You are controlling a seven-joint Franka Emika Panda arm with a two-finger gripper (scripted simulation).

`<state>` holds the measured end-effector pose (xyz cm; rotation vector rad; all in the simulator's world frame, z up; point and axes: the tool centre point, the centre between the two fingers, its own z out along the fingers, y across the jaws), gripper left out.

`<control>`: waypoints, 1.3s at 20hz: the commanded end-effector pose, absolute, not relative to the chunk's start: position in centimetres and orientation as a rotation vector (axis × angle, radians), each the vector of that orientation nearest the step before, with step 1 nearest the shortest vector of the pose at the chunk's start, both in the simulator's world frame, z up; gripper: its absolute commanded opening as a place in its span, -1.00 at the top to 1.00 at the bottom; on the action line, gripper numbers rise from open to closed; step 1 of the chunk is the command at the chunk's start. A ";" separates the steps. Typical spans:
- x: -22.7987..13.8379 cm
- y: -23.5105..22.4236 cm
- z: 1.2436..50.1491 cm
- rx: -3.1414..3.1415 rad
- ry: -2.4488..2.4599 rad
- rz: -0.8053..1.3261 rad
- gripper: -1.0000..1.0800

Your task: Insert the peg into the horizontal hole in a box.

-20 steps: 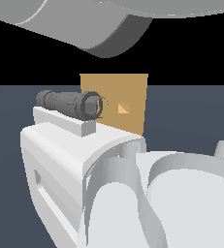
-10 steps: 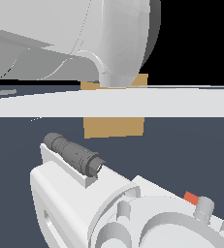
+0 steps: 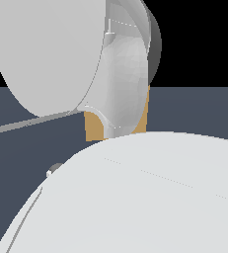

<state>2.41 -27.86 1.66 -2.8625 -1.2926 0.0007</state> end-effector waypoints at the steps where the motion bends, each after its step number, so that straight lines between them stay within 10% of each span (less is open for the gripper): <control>1: 2.5 -27.9 1.7 -2.863 -1.293 0.000 1.00; 14: 3.2 -26.7 2.2 -2.834 -1.356 0.001 1.00; 26: 7.6 -15.4 6.6 -2.516 -1.883 0.002 1.00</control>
